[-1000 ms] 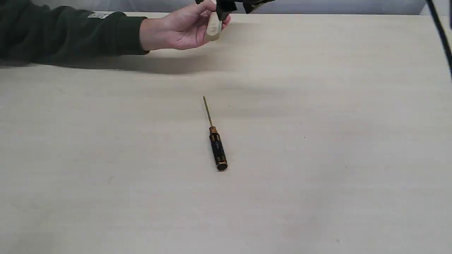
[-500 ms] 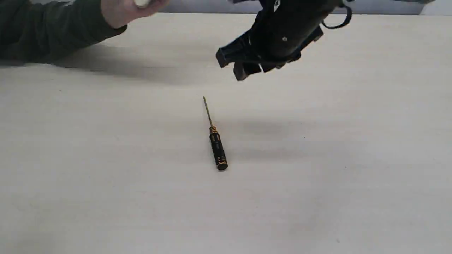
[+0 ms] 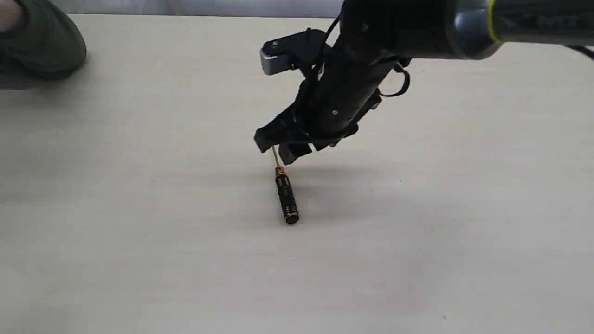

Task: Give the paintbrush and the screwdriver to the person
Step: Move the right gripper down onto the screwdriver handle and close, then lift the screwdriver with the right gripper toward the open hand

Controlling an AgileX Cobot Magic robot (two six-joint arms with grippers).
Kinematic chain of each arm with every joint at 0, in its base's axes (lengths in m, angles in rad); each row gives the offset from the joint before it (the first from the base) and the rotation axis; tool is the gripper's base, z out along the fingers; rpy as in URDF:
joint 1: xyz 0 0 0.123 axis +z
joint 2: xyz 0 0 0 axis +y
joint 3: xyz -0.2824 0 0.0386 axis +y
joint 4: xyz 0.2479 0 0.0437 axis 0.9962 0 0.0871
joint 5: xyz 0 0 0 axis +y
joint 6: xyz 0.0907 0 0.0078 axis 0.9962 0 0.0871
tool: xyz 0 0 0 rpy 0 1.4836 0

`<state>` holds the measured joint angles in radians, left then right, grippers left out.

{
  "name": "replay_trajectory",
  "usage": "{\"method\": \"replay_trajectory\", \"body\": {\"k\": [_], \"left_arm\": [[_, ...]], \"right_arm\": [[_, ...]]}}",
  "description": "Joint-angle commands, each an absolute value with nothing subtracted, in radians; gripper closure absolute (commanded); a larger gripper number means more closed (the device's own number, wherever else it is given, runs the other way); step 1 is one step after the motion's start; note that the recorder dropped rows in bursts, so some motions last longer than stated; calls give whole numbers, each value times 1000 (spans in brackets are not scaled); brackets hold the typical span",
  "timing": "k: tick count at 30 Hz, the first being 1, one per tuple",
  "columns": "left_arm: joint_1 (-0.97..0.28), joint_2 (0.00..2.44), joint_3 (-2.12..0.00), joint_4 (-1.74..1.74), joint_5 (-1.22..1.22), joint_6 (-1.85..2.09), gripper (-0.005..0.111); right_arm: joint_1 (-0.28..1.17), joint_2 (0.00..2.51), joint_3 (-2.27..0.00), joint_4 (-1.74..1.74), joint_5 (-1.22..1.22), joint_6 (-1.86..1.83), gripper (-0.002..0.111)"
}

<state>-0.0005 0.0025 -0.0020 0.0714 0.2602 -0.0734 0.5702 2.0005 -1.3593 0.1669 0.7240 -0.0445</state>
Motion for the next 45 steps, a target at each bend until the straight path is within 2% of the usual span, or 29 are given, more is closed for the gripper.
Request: {"method": "replay_trajectory", "body": {"k": [1, 39, 41, 45], "left_arm": [[-7, 0, 0, 70, 248, -75, 107], [-7, 0, 0, 68, 251, -75, 107], [-7, 0, 0, 68, 251, -75, 107], [-7, 0, 0, 68, 251, -75, 107]], "right_arm": [[585, 2035, -1356, 169, 701, -55, 57], [585, 2114, -1356, 223, 774, -120, 57], [585, 2114, -1356, 220, 779, -120, 64], [585, 2114, -1356, 216, 787, -139, 84]]}}
